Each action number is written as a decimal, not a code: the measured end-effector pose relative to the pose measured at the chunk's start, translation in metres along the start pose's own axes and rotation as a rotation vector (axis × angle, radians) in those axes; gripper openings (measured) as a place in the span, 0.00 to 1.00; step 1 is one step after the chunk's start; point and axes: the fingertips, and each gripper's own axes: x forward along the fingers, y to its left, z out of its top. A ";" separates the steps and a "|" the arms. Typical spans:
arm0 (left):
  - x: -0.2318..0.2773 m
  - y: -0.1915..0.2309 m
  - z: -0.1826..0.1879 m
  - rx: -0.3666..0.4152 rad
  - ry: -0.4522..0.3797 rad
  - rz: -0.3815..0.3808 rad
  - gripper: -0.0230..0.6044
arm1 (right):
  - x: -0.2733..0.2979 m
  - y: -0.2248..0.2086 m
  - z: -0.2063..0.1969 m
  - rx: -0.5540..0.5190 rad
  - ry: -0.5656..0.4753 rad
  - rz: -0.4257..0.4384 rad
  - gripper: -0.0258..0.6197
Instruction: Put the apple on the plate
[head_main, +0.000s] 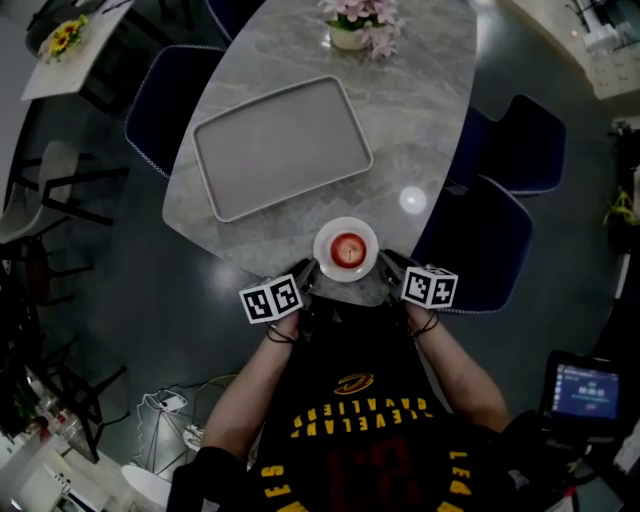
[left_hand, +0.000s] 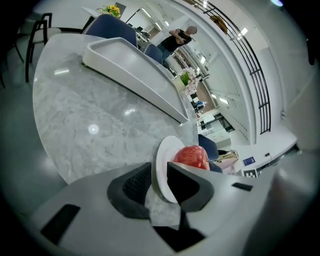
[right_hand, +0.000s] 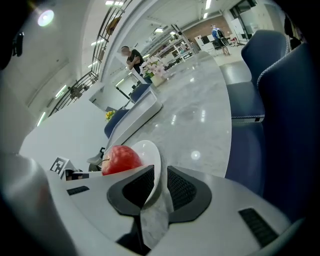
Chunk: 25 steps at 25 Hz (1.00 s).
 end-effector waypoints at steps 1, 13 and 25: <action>0.003 0.001 0.002 -0.029 -0.007 -0.013 0.18 | 0.003 -0.001 0.001 0.014 0.011 0.014 0.17; 0.024 -0.002 -0.008 -0.135 0.044 -0.080 0.17 | 0.015 -0.004 0.001 0.121 0.089 0.135 0.17; 0.019 0.005 -0.015 -0.192 0.045 -0.075 0.09 | 0.014 0.002 -0.004 0.129 0.131 0.179 0.09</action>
